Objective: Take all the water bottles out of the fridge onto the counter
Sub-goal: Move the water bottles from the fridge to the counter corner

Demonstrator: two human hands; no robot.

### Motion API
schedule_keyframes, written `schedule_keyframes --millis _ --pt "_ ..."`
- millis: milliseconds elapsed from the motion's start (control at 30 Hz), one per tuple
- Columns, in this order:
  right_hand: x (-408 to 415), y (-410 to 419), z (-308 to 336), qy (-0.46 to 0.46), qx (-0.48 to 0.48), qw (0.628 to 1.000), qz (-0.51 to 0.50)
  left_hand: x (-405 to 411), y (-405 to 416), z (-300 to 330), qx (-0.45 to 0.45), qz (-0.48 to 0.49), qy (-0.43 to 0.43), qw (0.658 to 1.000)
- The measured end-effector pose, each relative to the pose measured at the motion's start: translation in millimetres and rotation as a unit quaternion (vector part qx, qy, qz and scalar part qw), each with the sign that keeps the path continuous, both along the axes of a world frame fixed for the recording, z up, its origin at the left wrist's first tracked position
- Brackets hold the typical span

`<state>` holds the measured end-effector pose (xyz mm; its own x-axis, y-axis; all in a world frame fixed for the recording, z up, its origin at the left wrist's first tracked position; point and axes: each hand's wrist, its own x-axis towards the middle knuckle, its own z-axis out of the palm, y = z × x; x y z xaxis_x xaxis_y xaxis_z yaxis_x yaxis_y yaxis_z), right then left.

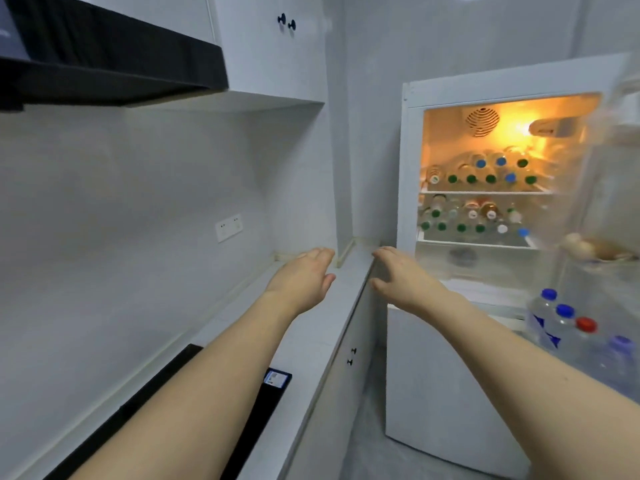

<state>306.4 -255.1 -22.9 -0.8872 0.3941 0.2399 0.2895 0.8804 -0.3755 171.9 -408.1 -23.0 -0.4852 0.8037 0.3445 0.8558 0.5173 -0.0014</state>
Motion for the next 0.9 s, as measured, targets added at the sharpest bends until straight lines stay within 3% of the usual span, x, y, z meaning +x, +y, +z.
schedule_keyframes --millis 367,667,900 --pt "-34 126 -15 0.005 0.002 0.996 -0.094 -60 143 -6 0.028 -0.081 -0.032 0.996" --pt "-114 231 26 0.04 0.021 0.986 -0.161 -138 270 43 0.075 -0.152 -0.068 0.983" --pt "-121 309 26 0.038 -0.001 0.973 -0.226 -155 368 35 -0.007 -0.239 0.002 0.971"
